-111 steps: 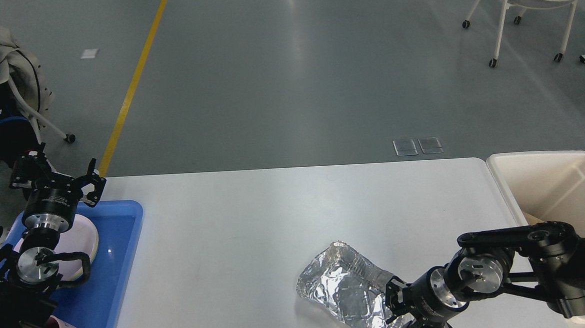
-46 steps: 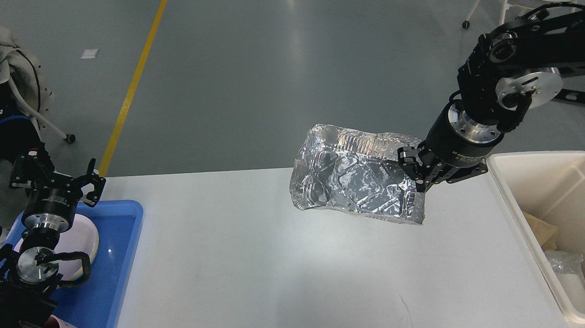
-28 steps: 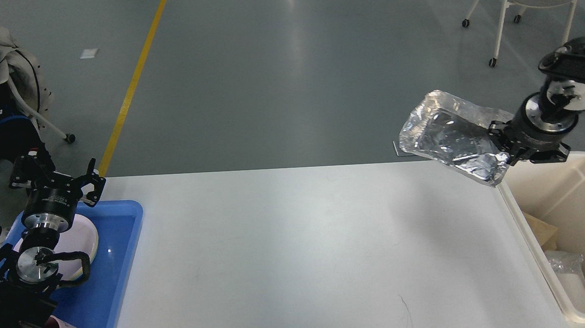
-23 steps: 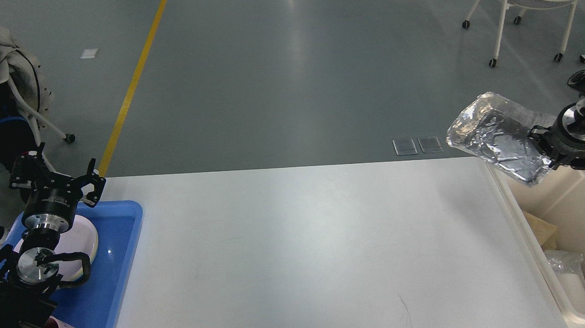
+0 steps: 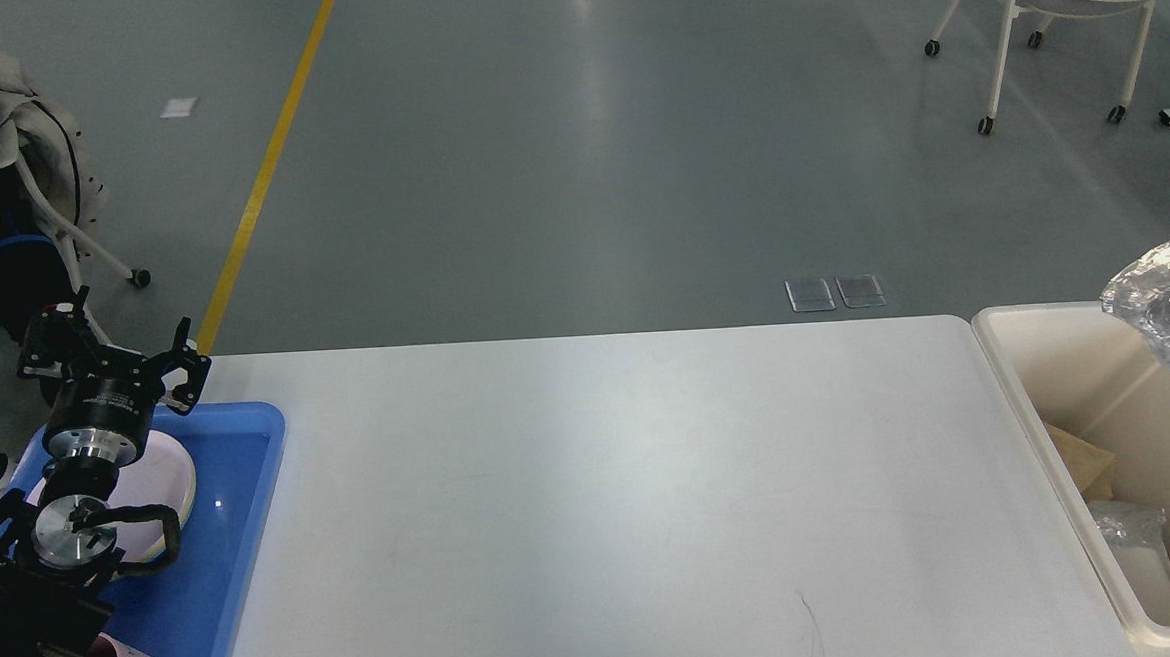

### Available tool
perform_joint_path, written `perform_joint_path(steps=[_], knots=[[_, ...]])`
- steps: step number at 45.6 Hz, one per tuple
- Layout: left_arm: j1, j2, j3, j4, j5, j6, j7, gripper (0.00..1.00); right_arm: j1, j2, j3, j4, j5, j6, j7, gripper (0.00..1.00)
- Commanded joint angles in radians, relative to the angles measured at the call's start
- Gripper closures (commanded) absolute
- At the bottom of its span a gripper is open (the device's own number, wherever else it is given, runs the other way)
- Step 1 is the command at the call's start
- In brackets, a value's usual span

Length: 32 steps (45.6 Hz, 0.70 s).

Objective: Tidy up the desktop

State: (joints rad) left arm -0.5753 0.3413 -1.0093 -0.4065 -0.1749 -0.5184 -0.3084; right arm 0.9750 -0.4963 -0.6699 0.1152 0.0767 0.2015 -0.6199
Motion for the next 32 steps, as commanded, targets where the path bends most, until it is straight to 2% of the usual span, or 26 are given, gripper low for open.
perform_joint_path(steps=[1,3,4,25,32], knots=[[0.0,-0.001,0.0,0.0,0.0,0.0,0.0,0.02,-0.041,0.035,0.013,-0.002,0.002,-0.039,-0.001,0.0],[0.0,-0.001,0.0,0.0,0.0,0.0,0.0,0.02,-0.039,0.05,0.03,0.001,0.006,-0.037,-0.011,0.03],[0.0,-0.001,0.0,0.0,0.0,0.0,0.0,0.02,-0.041,0.055,0.041,0.0,0.009,-0.036,-0.012,0.0],[0.0,0.001,0.0,0.0,0.0,0.0,0.0,0.02,-0.065,0.05,0.047,0.0,0.011,-0.034,-0.008,0.0],[0.0,0.001,0.0,0.0,0.0,0.0,0.0,0.02,0.056,0.062,0.058,0.027,0.011,-0.031,-0.003,0.0]])
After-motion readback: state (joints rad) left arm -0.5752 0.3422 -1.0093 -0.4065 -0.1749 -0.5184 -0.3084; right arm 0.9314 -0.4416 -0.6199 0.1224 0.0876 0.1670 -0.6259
